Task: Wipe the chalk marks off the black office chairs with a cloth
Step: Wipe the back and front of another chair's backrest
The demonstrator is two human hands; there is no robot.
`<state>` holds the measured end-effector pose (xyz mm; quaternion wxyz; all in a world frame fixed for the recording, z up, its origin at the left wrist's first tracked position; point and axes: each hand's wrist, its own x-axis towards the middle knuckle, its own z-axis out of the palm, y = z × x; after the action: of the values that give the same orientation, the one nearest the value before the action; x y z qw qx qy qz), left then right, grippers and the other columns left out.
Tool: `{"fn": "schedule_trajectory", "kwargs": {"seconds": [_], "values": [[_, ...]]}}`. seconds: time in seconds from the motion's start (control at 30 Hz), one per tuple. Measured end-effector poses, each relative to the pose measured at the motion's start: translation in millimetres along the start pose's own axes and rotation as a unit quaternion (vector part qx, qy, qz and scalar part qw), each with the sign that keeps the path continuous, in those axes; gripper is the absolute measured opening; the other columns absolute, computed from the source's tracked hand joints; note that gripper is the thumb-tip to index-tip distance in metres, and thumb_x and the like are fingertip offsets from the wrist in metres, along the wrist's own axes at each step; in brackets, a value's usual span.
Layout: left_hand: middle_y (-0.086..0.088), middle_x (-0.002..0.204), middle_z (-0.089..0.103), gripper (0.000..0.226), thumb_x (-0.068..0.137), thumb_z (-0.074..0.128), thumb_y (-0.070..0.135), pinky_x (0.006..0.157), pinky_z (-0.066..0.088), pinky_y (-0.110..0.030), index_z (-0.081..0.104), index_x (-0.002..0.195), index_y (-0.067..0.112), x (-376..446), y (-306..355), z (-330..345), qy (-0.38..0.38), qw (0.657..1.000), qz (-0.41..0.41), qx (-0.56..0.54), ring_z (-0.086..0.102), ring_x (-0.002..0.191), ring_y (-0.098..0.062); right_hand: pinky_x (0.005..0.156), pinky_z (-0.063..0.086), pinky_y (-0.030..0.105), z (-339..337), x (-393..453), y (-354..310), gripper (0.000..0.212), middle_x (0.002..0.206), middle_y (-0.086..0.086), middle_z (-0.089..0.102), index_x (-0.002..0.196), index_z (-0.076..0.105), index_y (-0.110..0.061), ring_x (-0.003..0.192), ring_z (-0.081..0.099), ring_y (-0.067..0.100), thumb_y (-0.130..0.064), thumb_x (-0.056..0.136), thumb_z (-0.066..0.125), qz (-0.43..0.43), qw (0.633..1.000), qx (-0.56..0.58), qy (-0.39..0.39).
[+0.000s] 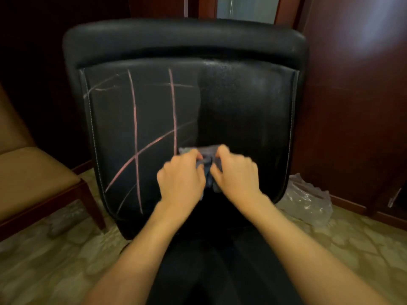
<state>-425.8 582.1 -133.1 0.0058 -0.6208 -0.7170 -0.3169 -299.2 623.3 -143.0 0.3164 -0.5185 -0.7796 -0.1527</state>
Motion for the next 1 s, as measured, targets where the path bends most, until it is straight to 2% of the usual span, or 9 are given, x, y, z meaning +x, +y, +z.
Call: {"fn": "schedule_trajectory", "kwargs": {"seconds": [0.07,0.17,0.33,0.43,0.53,0.63,0.73,0.83,1.0], "values": [[-0.005,0.117,0.067,0.026,0.097,0.055,0.034,0.085,0.046,-0.04,0.061,0.122,0.032,-26.5,-16.1,32.7,-0.023,0.999,-0.033,-0.016,0.061,0.108,-0.035,0.037,0.042,0.031,28.0,-33.0,3.2,0.034,0.056,0.008,0.063,0.085,0.056,-0.013,0.043,0.06,0.036,-0.025,0.067,0.082,0.003,1.0,0.006,-0.024],[-0.002,0.115,0.071,0.027,0.096,0.057,0.034,0.083,0.047,-0.039,0.064,0.122,0.032,-61.1,-35.4,74.5,-0.042,0.994,-0.093,-0.044,0.065,0.106,-0.03,0.036,0.043,0.032,64.5,-74.1,6.1,0.032,0.057,0.005,0.063,0.085,0.055,-0.015,0.044,0.061,0.032,-0.026,0.069,0.08,0.009,0.997,0.018,-0.079],[0.001,0.119,0.068,0.029,0.099,0.051,0.036,0.09,0.047,-0.034,0.06,0.127,0.034,-81.4,-48.4,100.4,-0.127,0.983,-0.132,-0.003,0.063,0.114,-0.023,0.071,0.053,0.04,91.5,-109.6,4.9,0.022,0.098,0.005,0.071,0.115,0.051,-0.019,0.091,0.07,0.03,-0.032,0.098,0.048,0.056,0.976,0.019,-0.211],[0.004,0.116,0.068,0.029,0.1,0.049,0.038,0.09,0.051,-0.034,0.058,0.127,0.037,-88.0,-54.8,95.6,-0.142,0.984,-0.111,0.005,0.063,0.112,-0.019,0.077,0.054,0.038,85.4,-113.8,-1.6,0.024,0.103,0.003,0.07,0.117,0.05,-0.023,0.097,0.068,0.024,-0.037,0.099,0.046,0.077,0.967,0.044,-0.239],[0.004,0.11,0.07,0.022,0.098,0.051,0.041,0.084,0.051,-0.034,0.061,0.117,0.036,-74.3,-48.8,65.4,-0.108,0.99,-0.084,-0.03,0.065,0.106,-0.022,0.071,0.053,0.038,57.0,-84.2,-9.0,0.022,0.089,0.004,0.071,0.102,0.055,-0.024,0.088,0.069,0.028,-0.043,0.092,0.052,0.074,0.977,0.076,-0.187],[-0.003,0.104,0.072,0.019,0.095,0.056,0.042,0.079,0.049,-0.037,0.064,0.109,0.033,-41.7,-27.0,14.4,-0.011,0.994,-0.062,-0.09,0.065,0.103,-0.032,0.063,0.049,0.04,9.1,-30.5,-19.1,0.025,0.08,0.011,0.071,0.092,0.058,-0.018,0.081,0.067,0.04,-0.042,0.085,0.063,0.066,0.991,0.101,-0.058],[-0.007,0.106,0.071,0.019,0.093,0.059,0.039,0.081,0.052,-0.044,0.065,0.109,0.031,-1.7,-3.3,-37.8,0.088,0.987,-0.014,-0.131,0.063,0.103,-0.038,0.066,0.048,0.041,-40.7,27.3,-32.9,0.023,0.085,0.014,0.071,0.095,0.06,-0.017,0.084,0.065,0.043,-0.038,0.086,0.064,0.062,0.987,0.144,0.033],[-0.006,0.116,0.068,0.023,0.093,0.058,0.038,0.083,0.047,-0.042,0.063,0.114,0.032,48.9,17.6,-84.2,0.121,0.986,0.03,-0.107,0.06,0.11,-0.039,0.072,0.046,0.041,-77.5,82.7,-38.4,0.022,0.092,0.015,0.07,0.102,0.061,-0.019,0.092,0.064,0.042,-0.037,0.089,0.06,0.044,0.982,0.154,0.096],[-0.007,0.124,0.064,0.029,0.096,0.055,0.035,0.087,0.046,-0.041,0.062,0.123,0.029,118.5,46.9,-132.4,0.167,0.982,0.074,-0.049,0.058,0.115,-0.036,0.068,0.036,0.034,-107.9,154.2,-35.9,0.025,0.101,0.013,0.068,0.112,0.059,-0.015,0.097,0.061,0.038,-0.031,0.094,0.053,0.028,0.986,0.107,0.123]]}}
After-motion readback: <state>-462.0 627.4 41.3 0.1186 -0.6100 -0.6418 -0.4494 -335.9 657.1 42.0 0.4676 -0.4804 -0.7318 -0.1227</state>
